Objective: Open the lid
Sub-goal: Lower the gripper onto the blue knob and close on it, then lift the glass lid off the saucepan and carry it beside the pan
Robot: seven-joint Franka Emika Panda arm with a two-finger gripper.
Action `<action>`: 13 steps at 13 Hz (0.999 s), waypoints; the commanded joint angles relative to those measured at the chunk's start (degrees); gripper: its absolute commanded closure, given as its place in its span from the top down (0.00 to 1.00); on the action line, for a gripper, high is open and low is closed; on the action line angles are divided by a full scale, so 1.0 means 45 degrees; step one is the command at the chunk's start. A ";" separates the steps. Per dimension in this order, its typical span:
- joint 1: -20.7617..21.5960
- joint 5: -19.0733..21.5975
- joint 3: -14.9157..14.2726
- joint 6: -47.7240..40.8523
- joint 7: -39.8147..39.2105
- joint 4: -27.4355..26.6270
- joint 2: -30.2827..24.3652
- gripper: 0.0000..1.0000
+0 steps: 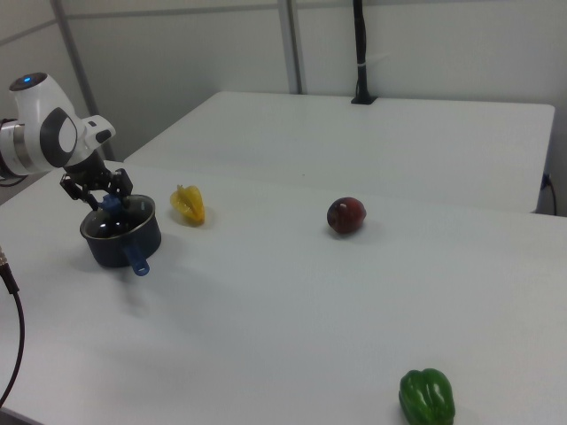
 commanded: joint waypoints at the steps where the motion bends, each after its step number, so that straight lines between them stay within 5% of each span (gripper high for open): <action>1: 0.0098 -0.0335 -0.0056 0.0163 0.0963 -0.0430 -0.0319 0.75; 8: 0.0098 -0.0296 -0.0056 0.0085 0.1061 -0.0372 -0.0651 0.44; 13: 0.0020 -0.0120 -0.0036 -0.1262 0.2540 -0.0196 -0.1451 0.38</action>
